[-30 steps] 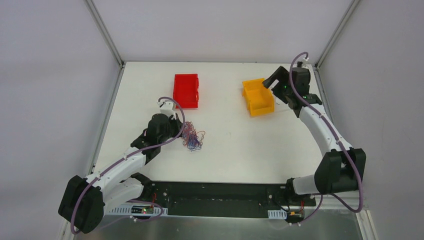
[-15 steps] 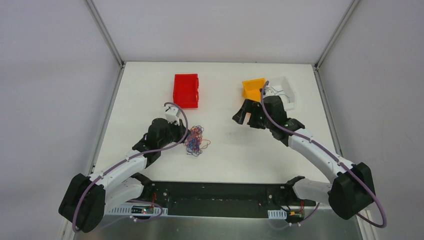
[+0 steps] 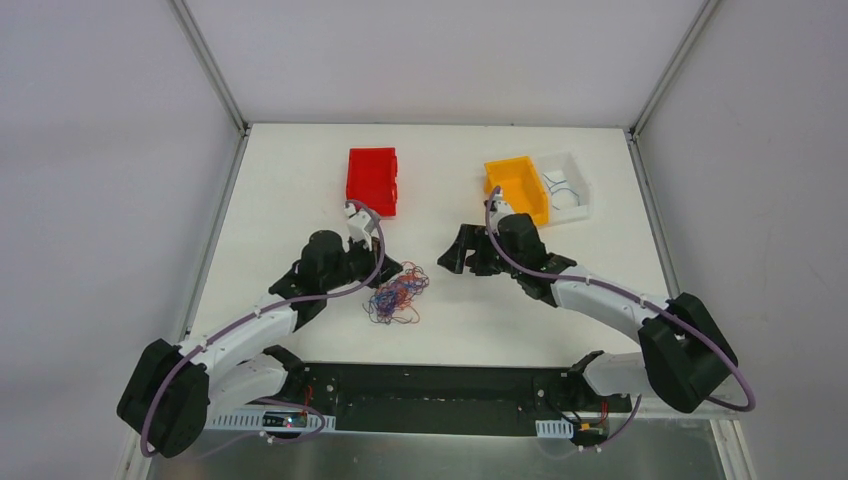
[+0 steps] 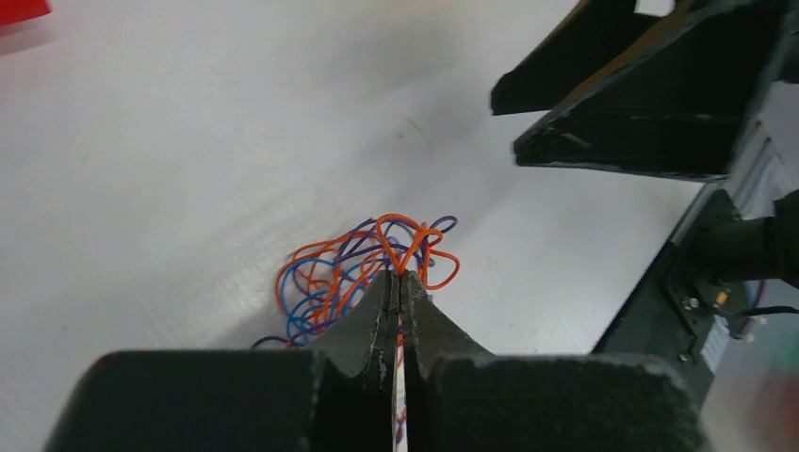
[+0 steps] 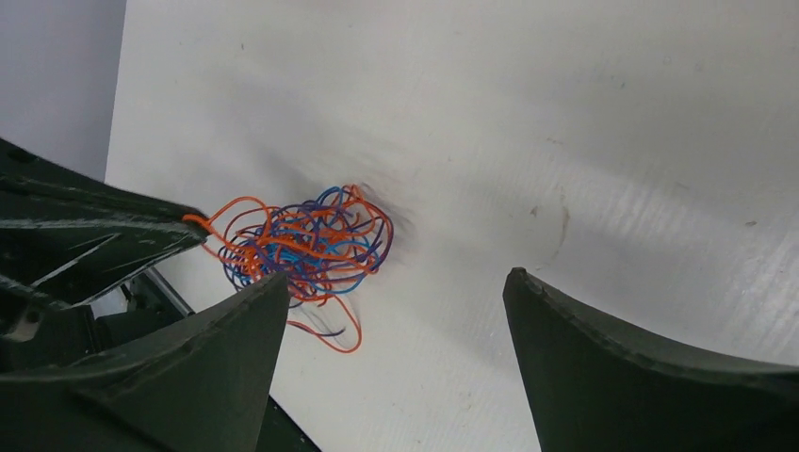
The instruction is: Untangle the cables
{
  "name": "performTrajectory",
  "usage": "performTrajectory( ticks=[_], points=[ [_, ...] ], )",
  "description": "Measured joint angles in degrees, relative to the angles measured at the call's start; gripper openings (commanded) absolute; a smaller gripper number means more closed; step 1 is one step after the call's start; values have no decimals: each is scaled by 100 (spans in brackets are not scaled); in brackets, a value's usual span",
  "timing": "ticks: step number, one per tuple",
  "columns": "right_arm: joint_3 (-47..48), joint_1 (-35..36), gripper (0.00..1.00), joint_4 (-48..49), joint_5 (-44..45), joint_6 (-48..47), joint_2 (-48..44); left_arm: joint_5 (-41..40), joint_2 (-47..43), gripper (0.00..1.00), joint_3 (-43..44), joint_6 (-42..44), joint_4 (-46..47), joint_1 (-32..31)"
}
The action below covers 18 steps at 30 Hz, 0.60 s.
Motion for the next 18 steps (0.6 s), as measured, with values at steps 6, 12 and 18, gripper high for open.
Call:
performTrajectory(
  ticks=[6, 12, 18],
  points=[
    [-636, 0, 86, 651, 304, -122, -190, 354, 387, 0, 863, -358, -103, -584],
    [-1126, 0, 85, 1001, 409, -142, -660, 560, 872, 3, 1729, -562, -507, -673],
    [-1429, 0, 84, 1189, 686, -140, -1178, 146, 1134, 93, 2142, -420, -1335, -673]
  ],
)
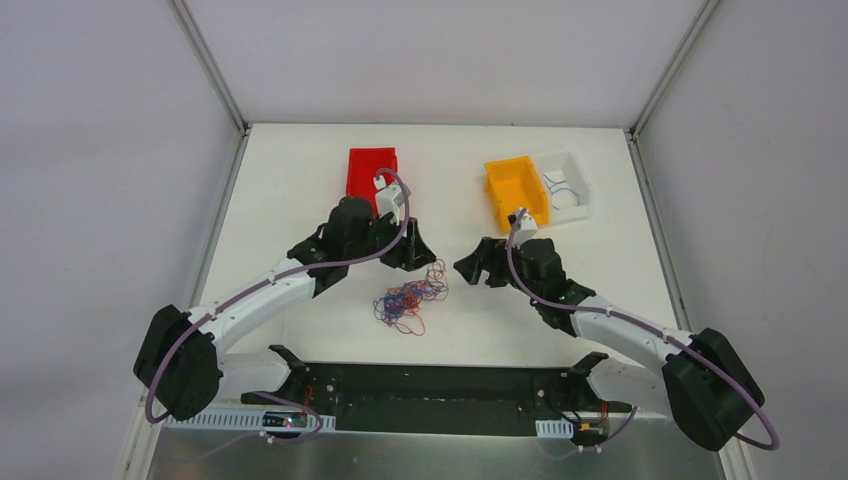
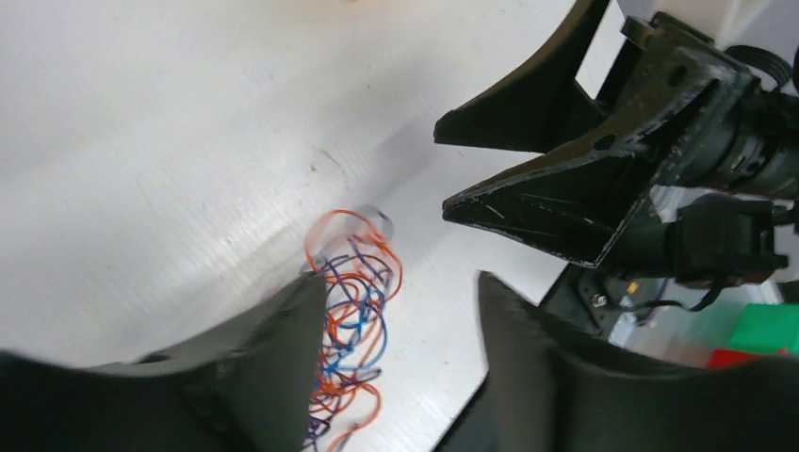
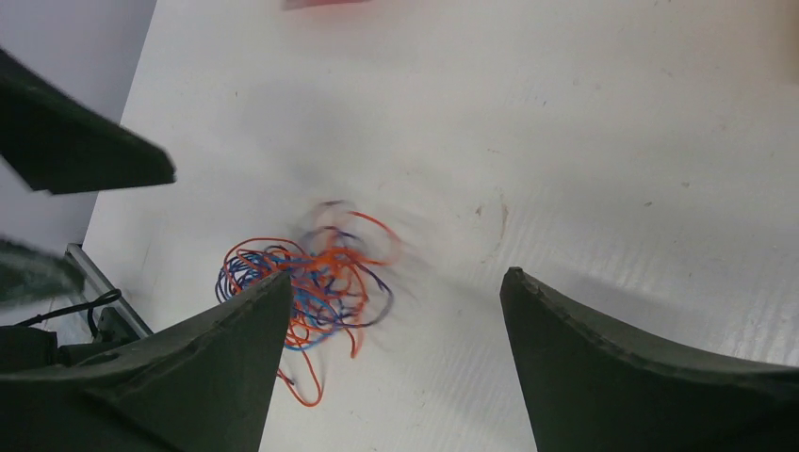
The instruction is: Untangle the cables
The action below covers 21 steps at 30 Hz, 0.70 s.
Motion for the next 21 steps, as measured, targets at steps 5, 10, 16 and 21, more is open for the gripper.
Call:
performTrajectory(
  ticks=[5, 10, 16, 21],
  points=[
    [-7, 0, 84, 101, 166, 15, -48, -240, 50, 99, 52, -83, -446, 0],
    [-7, 0, 84, 101, 221, 22, -46, -623, -341, 99, -52, -101, -953, 0],
    [0, 0, 84, 20, 254, 22, -20, -903, -555, 94, -168, -74, -1788, -2],
    [26, 0, 84, -22, 260, 22, 48, -876, -24, 86, -289, 98, -2181, -155]
  ],
)
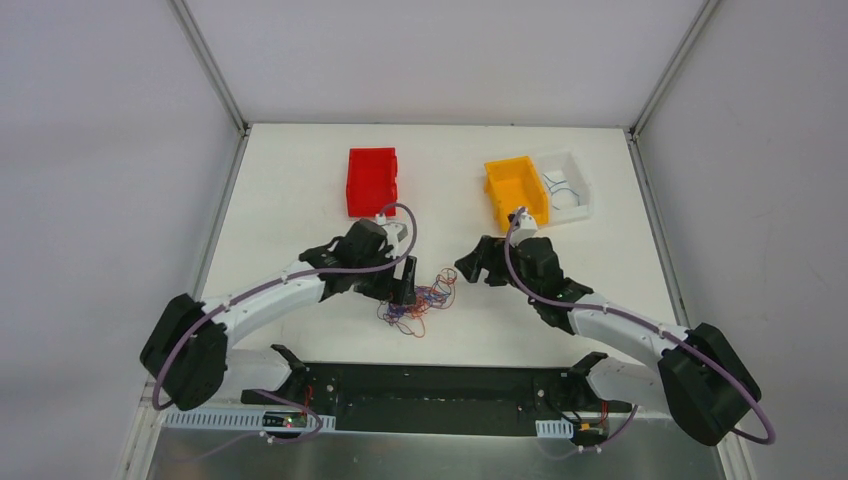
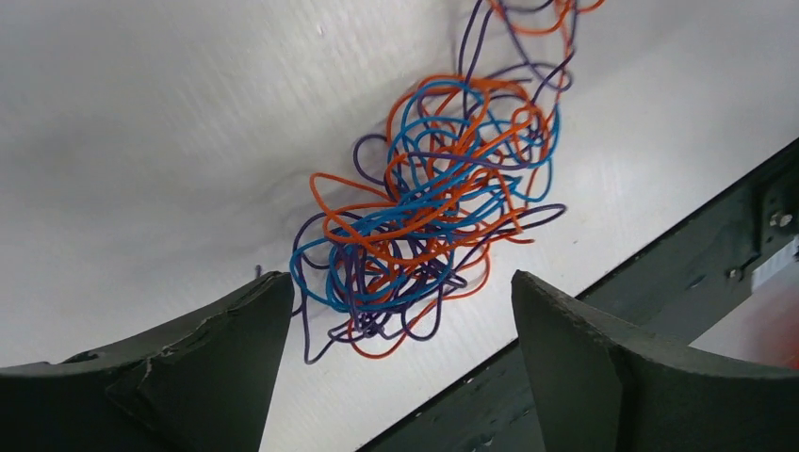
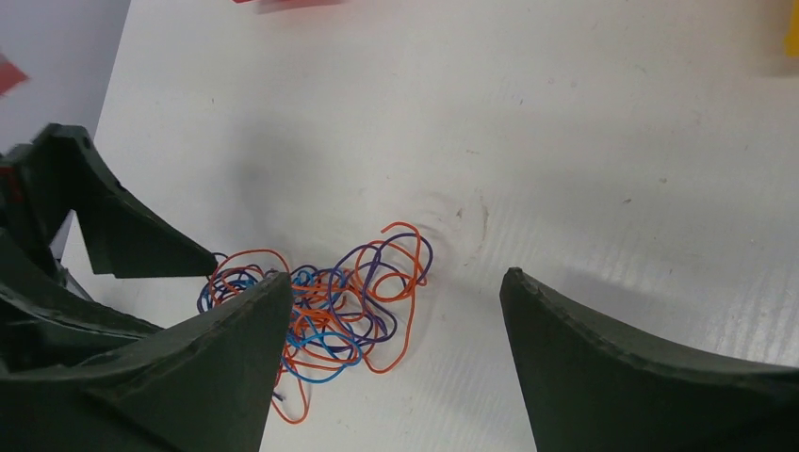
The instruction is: Untangle the cables
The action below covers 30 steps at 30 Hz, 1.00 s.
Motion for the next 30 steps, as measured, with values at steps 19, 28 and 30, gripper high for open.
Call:
performTrajectory(
  ticks=[19, 28, 30],
  points=[
    [282, 0, 64, -46, -619, 179, 702, -4, 564, 0, 133, -214, 361, -446],
    [428, 0, 78, 140, -1475, 356, 1147, -2, 415, 0, -63, -544, 802, -446],
    [428, 0, 78, 205, -1545, 402, 1137, -7, 415, 0, -66, -597, 828, -446]
  ],
)
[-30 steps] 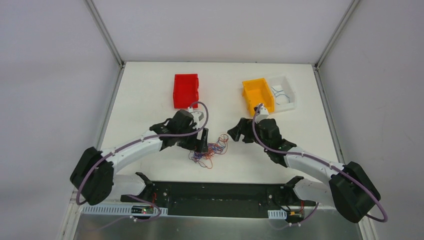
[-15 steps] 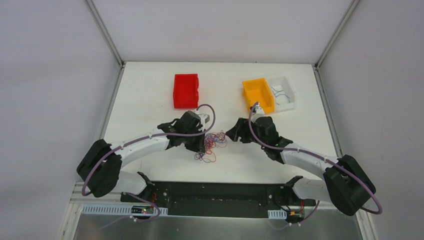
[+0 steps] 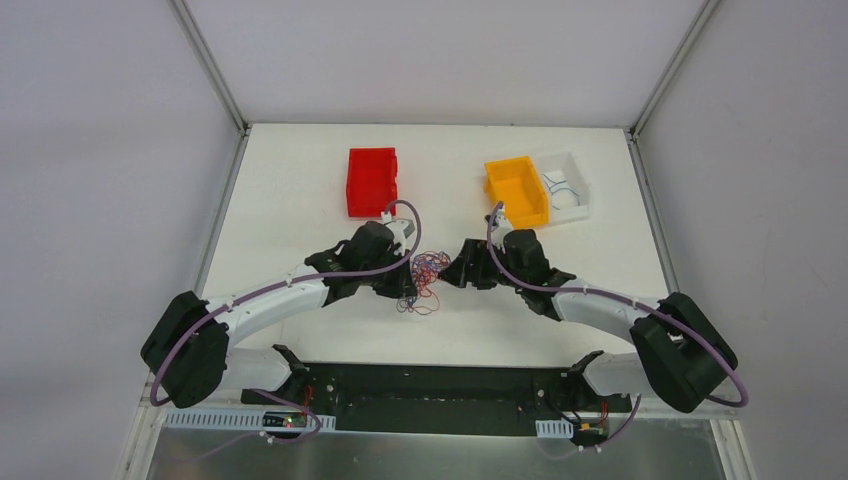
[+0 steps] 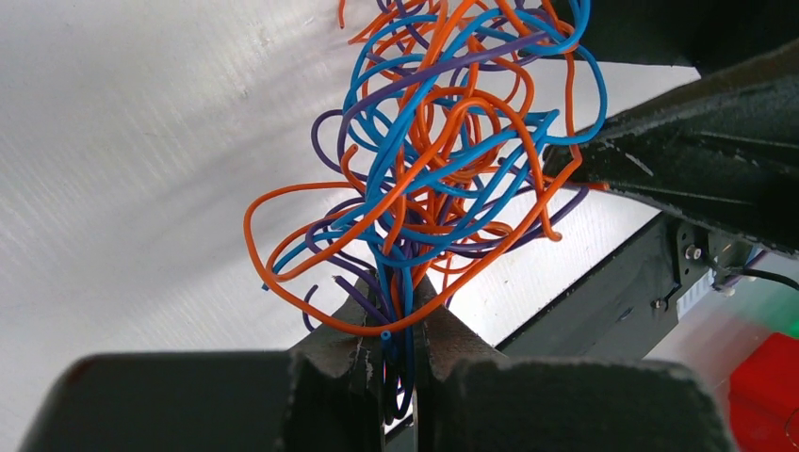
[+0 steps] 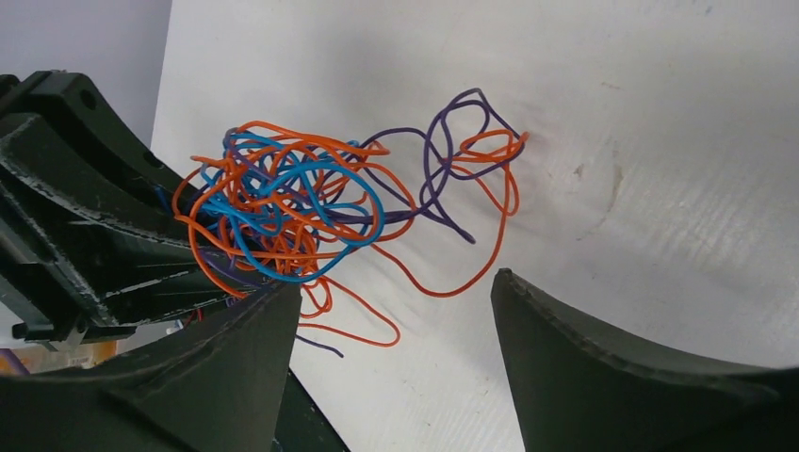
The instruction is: Untangle the cables
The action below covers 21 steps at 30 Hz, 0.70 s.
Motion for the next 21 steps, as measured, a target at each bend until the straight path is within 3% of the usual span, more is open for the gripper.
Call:
performTrajectory(
  ticks=[21],
  points=[
    [-199, 157, 54, 977, -719, 109, -192, 435, 382, 0, 13, -402, 756, -2]
  ],
)
